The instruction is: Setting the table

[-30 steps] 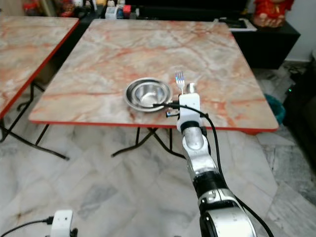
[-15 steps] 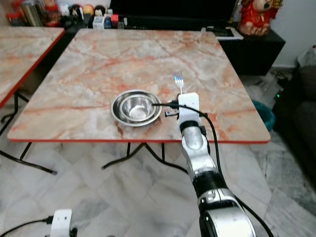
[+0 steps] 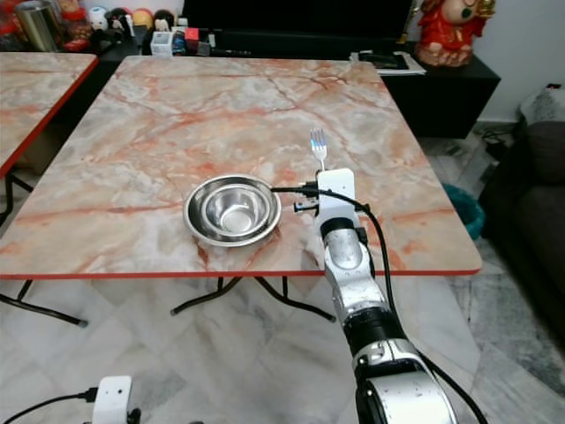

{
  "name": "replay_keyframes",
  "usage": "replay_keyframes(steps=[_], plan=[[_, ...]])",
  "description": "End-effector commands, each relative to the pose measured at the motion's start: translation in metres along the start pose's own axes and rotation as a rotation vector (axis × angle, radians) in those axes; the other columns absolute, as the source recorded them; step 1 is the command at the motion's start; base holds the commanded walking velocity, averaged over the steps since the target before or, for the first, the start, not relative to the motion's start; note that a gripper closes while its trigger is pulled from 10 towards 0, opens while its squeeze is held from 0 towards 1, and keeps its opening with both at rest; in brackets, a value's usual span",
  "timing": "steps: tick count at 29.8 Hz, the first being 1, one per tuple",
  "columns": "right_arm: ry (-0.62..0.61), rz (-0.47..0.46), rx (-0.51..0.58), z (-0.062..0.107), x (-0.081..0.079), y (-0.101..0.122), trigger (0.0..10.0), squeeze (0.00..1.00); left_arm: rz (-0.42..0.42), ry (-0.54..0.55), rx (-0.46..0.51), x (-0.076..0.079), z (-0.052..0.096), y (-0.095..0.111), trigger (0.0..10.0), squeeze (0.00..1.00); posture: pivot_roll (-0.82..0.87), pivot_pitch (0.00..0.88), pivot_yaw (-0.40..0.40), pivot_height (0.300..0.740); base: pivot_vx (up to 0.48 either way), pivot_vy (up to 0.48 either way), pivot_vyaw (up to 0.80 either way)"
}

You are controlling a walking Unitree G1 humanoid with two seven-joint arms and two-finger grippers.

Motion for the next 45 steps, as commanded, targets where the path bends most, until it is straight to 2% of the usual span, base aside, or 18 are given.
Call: replay_keyframes(steps=[1, 30, 37, 45], plan=[[-0.028, 0.004, 0.001, -0.0001, 0.0105, -0.0007, 10.0, 0.00, 0.015, -0.007, -0.032, 0.0052, 0.0023, -0.0105, 10.0, 0.00, 0.08, 0.109, -0.033, 0.715, 0.000, 0.000, 0.00], [-0.001, 0.017, 0.001, 0.0008, 0.0062, -0.0009, 10.0, 0.00, 0.006, 0.000, -0.034, 0.0054, 0.0027, -0.0118, 10.0, 0.00, 0.08, 0.112, -0.041, 0.715, 0.000, 0.000, 0.00], [0.003, 0.011, 0.004, 0.0008, 0.0043, 0.0002, 10.0, 0.00, 0.004, 0.002, -0.033, 0.0043, 0.0025, -0.0112, 10.0, 0.00, 0.08, 0.111, -0.041, 0.715, 0.241, 0.000, 0.00], [0.006, 0.009, 0.004, 0.0012, 0.0030, 0.0004, 10.0, 0.00, -0.002, 0.003, -0.031, 0.0039, 0.0022, -0.0103, 10.0, 0.00, 0.08, 0.112, -0.039, 0.715, 0.245, -0.325, 0.00]])
Point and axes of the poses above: a point about 5 cm out from each wrist's last joint towards the gripper, its own z axis pointing back from the gripper into the wrist, its own y axis along the axis of the wrist's last joint, x = y × z, the point moved 2 cm from there along -z, pointing out of the wrist towards the gripper, and after that the axes turned 13 degrees about z, right-handed, at the moved point
